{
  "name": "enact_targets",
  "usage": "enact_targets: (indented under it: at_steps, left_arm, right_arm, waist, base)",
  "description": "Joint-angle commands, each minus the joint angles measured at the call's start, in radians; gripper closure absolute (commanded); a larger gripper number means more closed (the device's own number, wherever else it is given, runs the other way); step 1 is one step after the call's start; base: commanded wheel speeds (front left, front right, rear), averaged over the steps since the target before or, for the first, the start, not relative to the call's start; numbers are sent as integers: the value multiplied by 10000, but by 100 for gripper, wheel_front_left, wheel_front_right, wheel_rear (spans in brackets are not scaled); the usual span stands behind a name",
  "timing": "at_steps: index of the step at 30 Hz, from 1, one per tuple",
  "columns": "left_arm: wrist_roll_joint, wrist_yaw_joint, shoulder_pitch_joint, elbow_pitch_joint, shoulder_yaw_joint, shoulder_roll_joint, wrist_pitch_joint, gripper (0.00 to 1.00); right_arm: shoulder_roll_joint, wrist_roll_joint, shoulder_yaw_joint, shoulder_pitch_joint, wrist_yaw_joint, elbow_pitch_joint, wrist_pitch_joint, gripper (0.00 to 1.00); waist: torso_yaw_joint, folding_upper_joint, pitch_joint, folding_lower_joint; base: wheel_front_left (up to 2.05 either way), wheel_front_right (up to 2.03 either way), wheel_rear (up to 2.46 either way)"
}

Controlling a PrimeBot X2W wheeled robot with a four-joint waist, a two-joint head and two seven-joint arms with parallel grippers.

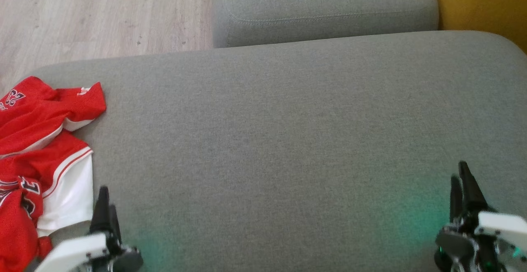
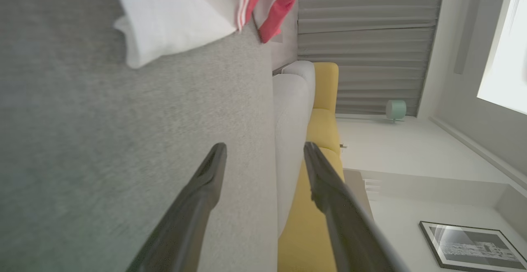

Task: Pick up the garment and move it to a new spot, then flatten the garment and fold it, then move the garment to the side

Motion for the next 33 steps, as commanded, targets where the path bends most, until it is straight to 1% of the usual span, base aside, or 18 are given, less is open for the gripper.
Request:
enact_targets:
  at_steps: [1,9,18,19,33]
  left_arm:
    - [17,-3,-93,-173,-1,6,-35,0]
    - [202,-8,-87,-244,-177,10,-278,0]
    - [879,-13,-78,-342,-267,13,-545,0]
    - [1176,-14,-76,-373,-284,14,-604,0]
    - [3739,-23,-44,-708,-552,66,-1019,0]
  right_arm:
    - [-5,-14,19,-84,0,-175,-37,0]
    - [-12,-413,167,-44,-1,-256,-277,0]
    - [-19,-1823,308,0,-1,-540,-542,0]
    - [-21,-2204,364,8,-1,-627,-601,0]
    - [-216,-4944,948,29,-2,-1016,-1014,0]
  waist:
    - [0,0,0,0]
    - [1,0,-1,0]
    - [10,0,3,0]
    - [14,0,4,0]
    - [19,0,-10,0]
  base:
    - [0,0,0]
    - [0,0,0]
    - [0,0,0]
    - [0,0,0]
    - [0,0,0]
